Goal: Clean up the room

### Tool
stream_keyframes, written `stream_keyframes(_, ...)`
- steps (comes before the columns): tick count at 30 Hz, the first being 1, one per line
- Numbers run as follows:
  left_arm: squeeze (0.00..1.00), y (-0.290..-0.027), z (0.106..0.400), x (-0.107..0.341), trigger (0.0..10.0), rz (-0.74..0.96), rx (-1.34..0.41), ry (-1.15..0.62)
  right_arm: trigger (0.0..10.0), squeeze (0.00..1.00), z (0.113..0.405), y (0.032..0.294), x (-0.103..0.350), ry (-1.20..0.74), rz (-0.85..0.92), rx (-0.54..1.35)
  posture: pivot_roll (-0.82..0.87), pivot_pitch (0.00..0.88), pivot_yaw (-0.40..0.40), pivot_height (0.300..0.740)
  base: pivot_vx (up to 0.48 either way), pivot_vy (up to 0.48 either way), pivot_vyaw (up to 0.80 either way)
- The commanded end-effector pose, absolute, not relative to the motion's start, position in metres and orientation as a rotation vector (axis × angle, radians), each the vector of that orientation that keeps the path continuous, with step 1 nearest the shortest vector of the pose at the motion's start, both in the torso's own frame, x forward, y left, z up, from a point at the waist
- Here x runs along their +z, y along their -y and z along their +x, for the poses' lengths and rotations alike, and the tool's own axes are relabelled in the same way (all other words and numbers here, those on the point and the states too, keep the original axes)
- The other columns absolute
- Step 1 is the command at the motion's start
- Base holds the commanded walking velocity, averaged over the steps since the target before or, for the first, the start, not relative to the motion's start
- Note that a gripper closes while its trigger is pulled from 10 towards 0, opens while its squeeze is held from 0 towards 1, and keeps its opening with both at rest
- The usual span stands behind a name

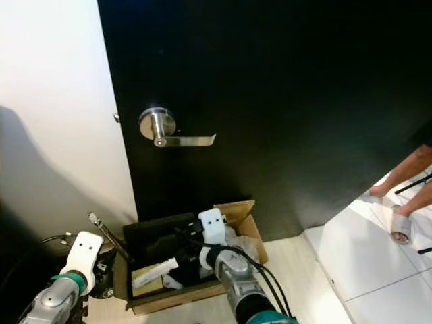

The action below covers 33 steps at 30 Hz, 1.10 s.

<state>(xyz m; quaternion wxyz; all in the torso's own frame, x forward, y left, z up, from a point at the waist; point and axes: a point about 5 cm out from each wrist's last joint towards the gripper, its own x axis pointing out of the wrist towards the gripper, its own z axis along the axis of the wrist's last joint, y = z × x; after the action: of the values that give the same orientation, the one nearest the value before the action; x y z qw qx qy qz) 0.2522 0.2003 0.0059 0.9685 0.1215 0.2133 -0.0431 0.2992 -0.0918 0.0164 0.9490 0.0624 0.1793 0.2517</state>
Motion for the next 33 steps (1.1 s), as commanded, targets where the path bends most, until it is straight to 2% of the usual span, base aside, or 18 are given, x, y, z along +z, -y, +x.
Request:
stream_keyframes(1,0.0,-0.198,0.247,0.001,10.0,0.248,-0.094,-0.453,10.0,0.0,0.293,0.105,0.007,-0.394,0.138,0.444,0.13,0.072,-0.068,0.74,0.0,0.0,0.0)
stream_keyframes(5,0.0,-0.199,0.243,-0.006,10.0,0.277,-0.07,-0.476,10.0,0.0,0.284,0.128,0.0,-0.372,0.137,0.342,0.13,0.058,-0.069,0.74,0.0,0.0,0.0)
stream_keyframes(8,0.0,-0.199,0.241,-0.008,10.0,0.257,-0.056,-0.485,10.0,0.0,0.281,0.135,-0.001,-0.356,0.136,0.312,0.12,0.049,-0.067,0.74,0.0,0.0,0.0)
stream_keyframes(9,0.0,-0.195,0.239,-0.013,10.0,0.218,-0.045,-0.498,10.0,0.0,0.273,0.149,-0.008,-0.359,0.14,0.231,0.11,0.044,-0.06,0.74,0.0,0.0,0.0)
stream_keyframes(14,0.0,-0.19,0.237,-0.017,10.0,0.195,-0.065,-0.517,10.0,0.0,0.26,0.164,-0.019,-0.402,0.123,0.148,0.09,0.042,-0.046,0.74,-0.196,0.0,0.0)
stream_keyframes(33,0.0,-0.191,0.241,-0.014,10.0,0.201,-0.054,-0.495,10.0,0.0,0.265,0.155,-0.015,-0.386,0.105,0.163,0.11,0.044,-0.05,0.74,-0.452,0.0,0.0)
